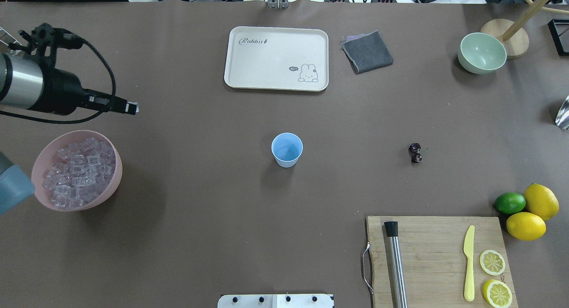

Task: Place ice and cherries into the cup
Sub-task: 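Lift the ice cube and carry it toward the light-blue cup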

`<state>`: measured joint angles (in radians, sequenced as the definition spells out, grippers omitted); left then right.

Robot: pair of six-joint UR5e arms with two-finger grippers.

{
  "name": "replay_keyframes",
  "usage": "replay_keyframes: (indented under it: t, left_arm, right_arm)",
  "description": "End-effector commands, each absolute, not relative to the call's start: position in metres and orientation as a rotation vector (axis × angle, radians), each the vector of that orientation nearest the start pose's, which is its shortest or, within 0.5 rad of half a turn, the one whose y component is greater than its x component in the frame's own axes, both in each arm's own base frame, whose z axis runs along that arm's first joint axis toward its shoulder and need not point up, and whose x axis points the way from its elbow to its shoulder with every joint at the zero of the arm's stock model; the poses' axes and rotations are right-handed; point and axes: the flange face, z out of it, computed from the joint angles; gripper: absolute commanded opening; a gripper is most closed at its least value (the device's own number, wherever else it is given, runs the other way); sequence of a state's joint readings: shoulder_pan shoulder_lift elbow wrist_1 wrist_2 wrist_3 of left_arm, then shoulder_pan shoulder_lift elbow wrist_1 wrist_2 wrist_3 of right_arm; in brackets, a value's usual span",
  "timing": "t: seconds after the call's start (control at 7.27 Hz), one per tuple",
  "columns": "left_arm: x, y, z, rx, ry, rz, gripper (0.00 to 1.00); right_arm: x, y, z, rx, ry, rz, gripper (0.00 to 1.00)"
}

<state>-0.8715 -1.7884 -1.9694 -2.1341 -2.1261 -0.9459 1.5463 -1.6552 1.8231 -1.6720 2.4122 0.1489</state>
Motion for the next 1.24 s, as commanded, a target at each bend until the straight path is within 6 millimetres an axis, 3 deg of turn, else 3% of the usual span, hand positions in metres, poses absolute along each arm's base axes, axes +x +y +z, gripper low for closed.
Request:
replay_keyframes:
  t: [0.0,0.14,0.41,0.55,1.1]
  left_arm:
    - [0.352,-0.455,0.225,0.407,1.256,0.095,0.00]
    - [0.395,-0.458,0.202,0.413,1.264,0.088,0.00]
    - [0.475,-0.426,0.175,0.443,1.261,0.072,0.00]
    - [0.500,-0.418,0.170,0.468,1.245,0.061,0.00]
    - [0.544,-0.433,0.152,0.467,1.224,0.015,0.00]
  right_arm:
    - [0.048,-0.456,0.580,-0.009,-0.843,0.087,1.00]
    - [0.048,-0.456,0.580,-0.009,-0.841,0.087,1.00]
    - [0.046,-0.458,0.576,-0.002,-0.842,0.079,1.00]
    - [0.045,-0.463,0.572,0.004,-0.842,0.076,1.00]
    - [0.037,-0.476,0.563,0.013,-0.844,0.056,1.00]
